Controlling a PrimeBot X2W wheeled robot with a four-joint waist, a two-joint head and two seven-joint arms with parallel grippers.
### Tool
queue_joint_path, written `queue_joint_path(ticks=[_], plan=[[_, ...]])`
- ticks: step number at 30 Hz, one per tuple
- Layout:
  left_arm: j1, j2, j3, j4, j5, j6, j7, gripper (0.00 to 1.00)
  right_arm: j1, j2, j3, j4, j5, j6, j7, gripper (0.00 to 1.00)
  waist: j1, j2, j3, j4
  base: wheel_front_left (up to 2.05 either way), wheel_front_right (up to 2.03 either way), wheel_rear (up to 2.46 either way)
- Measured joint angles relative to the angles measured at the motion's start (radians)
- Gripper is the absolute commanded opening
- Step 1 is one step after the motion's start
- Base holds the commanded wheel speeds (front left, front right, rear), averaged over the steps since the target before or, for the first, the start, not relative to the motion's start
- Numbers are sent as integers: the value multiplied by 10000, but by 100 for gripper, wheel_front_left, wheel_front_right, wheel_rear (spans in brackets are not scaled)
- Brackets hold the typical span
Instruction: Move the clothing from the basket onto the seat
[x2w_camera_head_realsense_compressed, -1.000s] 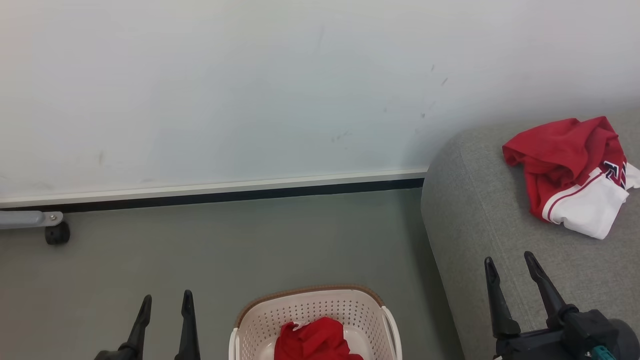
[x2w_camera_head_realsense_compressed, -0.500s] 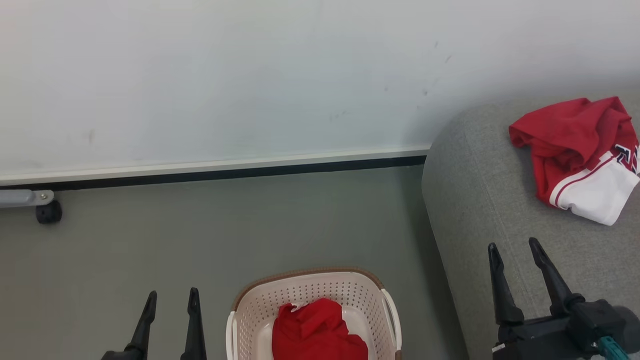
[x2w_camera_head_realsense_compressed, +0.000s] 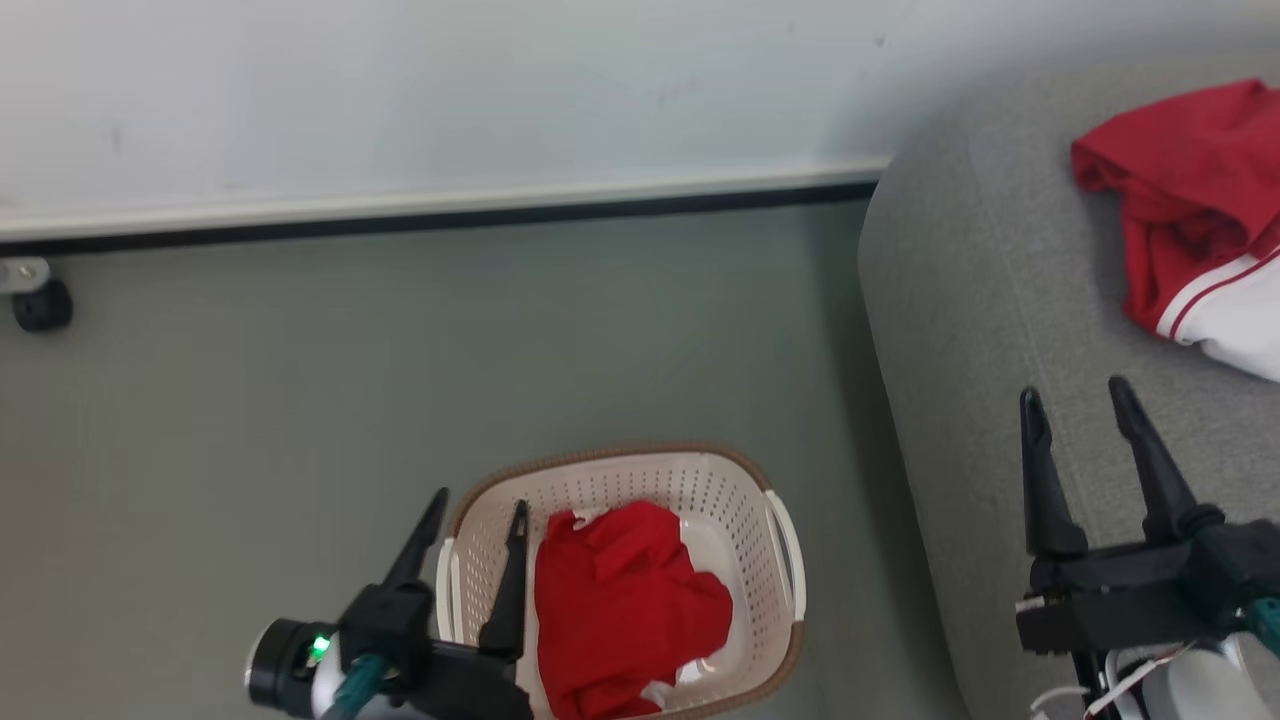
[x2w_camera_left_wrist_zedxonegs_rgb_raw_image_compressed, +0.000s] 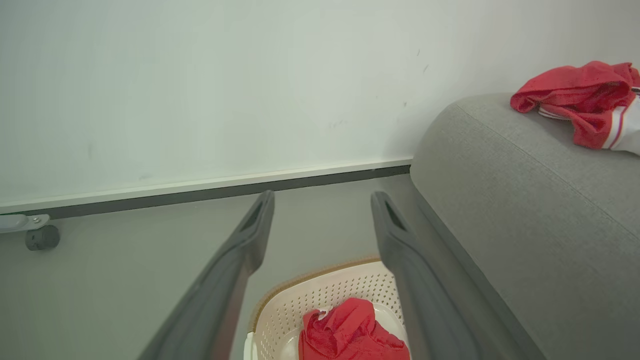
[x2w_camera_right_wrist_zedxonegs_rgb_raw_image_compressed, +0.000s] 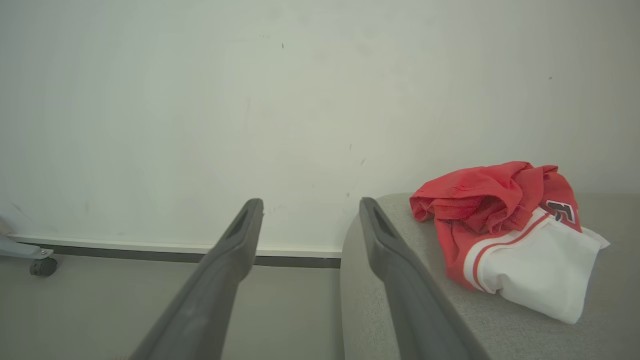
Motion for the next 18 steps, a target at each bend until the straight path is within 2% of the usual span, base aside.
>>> queue_joint_path(ticks=[7, 18], plan=[[-986, -157, -874, 1507, 510, -311, 546, 100, -709, -59, 17, -449, -105, 0, 0, 100, 1, 0, 1008, -103, 0, 0, 0], [-2839, -441, -1973, 3820, 1363, -493, 1430, 100, -1813, -249, -56, -1137, -268, 0, 0, 100, 1, 1, 2631, -353, 0, 0, 0]])
